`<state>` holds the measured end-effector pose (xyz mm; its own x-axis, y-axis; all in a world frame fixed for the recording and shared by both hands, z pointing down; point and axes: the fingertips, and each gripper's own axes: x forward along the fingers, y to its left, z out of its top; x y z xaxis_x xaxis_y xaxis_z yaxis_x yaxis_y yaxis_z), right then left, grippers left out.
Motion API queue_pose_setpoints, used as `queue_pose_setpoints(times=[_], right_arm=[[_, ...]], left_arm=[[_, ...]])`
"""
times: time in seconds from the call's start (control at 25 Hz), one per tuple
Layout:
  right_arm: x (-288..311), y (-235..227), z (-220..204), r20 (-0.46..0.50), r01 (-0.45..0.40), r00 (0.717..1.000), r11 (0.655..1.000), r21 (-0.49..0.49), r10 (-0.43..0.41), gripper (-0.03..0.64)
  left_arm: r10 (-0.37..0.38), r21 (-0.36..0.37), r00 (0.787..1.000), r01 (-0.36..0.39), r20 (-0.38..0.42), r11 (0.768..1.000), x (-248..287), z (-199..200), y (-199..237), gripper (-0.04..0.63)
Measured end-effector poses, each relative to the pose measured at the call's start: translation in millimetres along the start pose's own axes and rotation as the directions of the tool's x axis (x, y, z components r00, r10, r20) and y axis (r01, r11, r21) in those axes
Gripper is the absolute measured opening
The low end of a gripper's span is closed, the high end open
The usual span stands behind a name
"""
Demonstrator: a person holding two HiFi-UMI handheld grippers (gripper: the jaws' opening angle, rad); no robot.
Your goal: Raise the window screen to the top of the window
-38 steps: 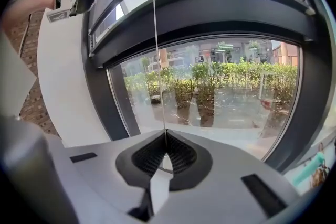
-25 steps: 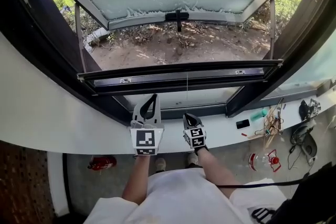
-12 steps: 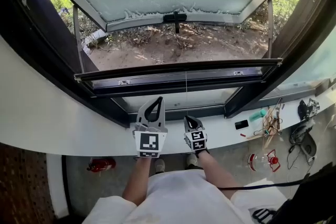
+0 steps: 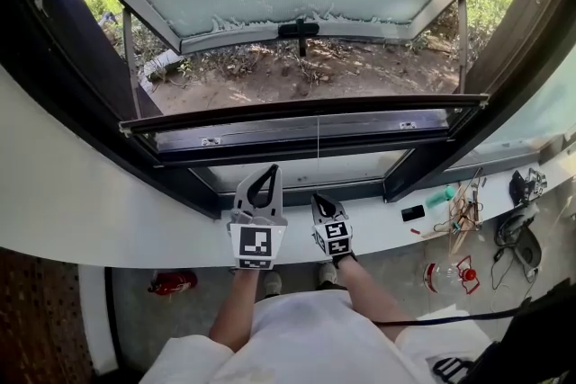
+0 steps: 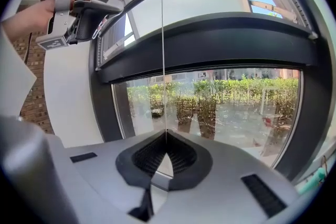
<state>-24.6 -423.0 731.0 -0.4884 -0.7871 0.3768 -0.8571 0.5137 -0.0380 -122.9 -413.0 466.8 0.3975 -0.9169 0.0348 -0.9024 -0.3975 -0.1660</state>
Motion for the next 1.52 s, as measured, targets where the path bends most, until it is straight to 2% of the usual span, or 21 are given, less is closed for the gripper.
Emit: queue_pose_setpoints(times=[0.36,0.96,1.24,1.4,1.52], right_arm=[[2.0,4.6,49.8,0.114,0.002,0.993,0.999,-0.032,0.002,0.002],[-12.8,-1.5,67.1,0.163,0.013,0.987,1.0,-0.024,-0.009,0.002],[-21.1,1.3,99.6,0.234,0.009,0.972,0.999,-0.044,0.002,0.002],[-26.5,1.3,116.9,0.269,-0.016,0.963,1.0,0.004,0.015,0.002],[-30.2,3.0,125.3,0.28,-0.025,0.96,1.0,0.0,0.024,0.002]], left_arm=[[-0.009,-0.009,1.0,0.01,0.015,1.0,-0.3,3.4,1.0,0.002],[-0.042,-0.023,0.999,0.043,0.023,0.999,3.9,3.3,-8.2,0.002],[-0.061,-0.028,0.997,0.062,0.041,0.998,4.5,6.6,-15.6,0.002],[-0.064,-0.042,0.996,0.066,0.064,0.997,2.4,12.6,-18.0,0.002],[-0.062,-0.044,0.995,0.065,0.073,0.997,-0.2,17.7,-16.7,0.002]])
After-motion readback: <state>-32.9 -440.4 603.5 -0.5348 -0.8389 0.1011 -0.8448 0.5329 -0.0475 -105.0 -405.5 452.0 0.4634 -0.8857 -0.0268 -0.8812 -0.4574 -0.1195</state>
